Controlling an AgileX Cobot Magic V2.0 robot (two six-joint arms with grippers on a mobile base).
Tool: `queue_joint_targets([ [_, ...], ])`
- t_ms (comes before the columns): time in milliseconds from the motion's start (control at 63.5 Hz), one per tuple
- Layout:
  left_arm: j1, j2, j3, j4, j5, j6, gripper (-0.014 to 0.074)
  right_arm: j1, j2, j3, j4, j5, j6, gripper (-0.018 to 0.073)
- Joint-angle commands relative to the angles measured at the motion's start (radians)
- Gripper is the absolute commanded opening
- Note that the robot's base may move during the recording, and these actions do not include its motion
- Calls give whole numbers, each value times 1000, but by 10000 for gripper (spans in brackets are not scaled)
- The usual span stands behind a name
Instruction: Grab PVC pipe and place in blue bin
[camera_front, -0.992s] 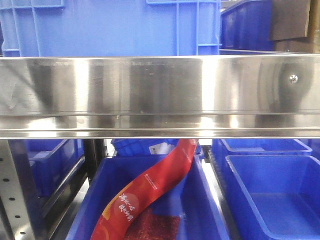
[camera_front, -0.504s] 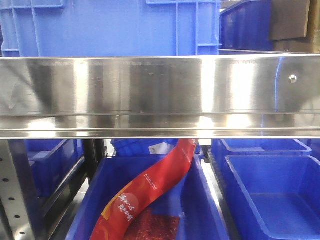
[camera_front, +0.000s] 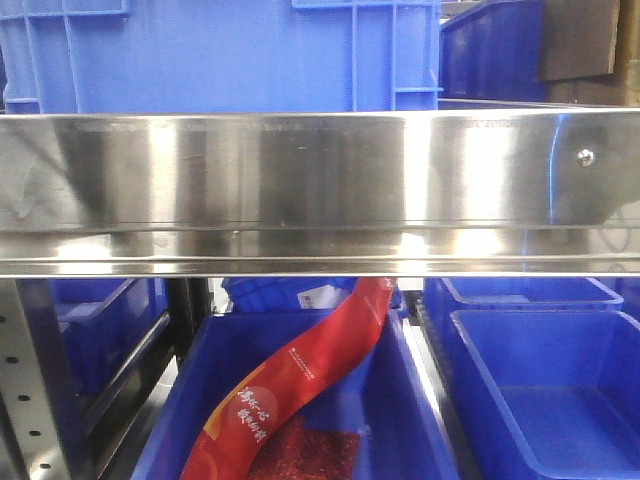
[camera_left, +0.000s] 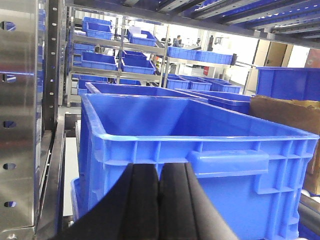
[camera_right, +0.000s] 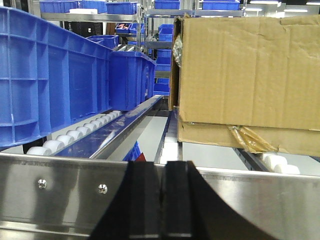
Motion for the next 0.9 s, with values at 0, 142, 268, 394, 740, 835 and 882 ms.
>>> queue_joint_targets([
  [0,2,-5,1,-7,-17,-4,-111,-4,-4,3,-10,-15,3,-167],
  [142,2,-5,1,-7,-17,-4,-111,-4,-4,3,-10,-15,3,-167],
  [268,2,-5,1,-7,-17,-4,-111,-4,-4,3,-10,-15,3,-167],
  [394,2,-5,1,-7,-17,-4,-111,-4,-4,3,-10,-15,3,-167],
  [740,24,-73,57,80,-56,-4,-111,-4,-4,3,-10,-15,3,-167],
  [835,82,-161,131,144,13,-7,-111,-4,-4,3,-10,-15,3,-167],
  [882,112,-212,179,152,43,-28,-111,-4,-4,3,-10,-15,3,-167],
])
